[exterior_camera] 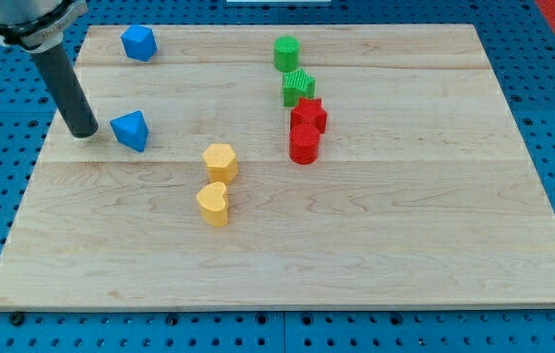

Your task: Slide the blue triangle to the top of yellow hexagon

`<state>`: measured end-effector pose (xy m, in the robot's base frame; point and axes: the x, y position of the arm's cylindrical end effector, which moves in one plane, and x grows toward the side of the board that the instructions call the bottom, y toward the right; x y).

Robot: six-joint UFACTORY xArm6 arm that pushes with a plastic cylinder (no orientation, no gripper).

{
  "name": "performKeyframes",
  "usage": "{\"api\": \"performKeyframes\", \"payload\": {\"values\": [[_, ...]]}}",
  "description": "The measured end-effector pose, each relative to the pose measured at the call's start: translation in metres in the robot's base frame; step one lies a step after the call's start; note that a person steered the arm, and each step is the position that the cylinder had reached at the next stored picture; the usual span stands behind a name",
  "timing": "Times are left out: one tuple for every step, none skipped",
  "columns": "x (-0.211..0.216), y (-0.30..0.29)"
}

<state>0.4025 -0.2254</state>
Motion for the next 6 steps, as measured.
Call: {"api": "performKeyframes", "payload": {"values": [[-0.001,0.048],[-0.001,0.079],[-0.001,0.085],[-0.001,0.110],[-0.001,0.127],[-0.042,0.075]]}}
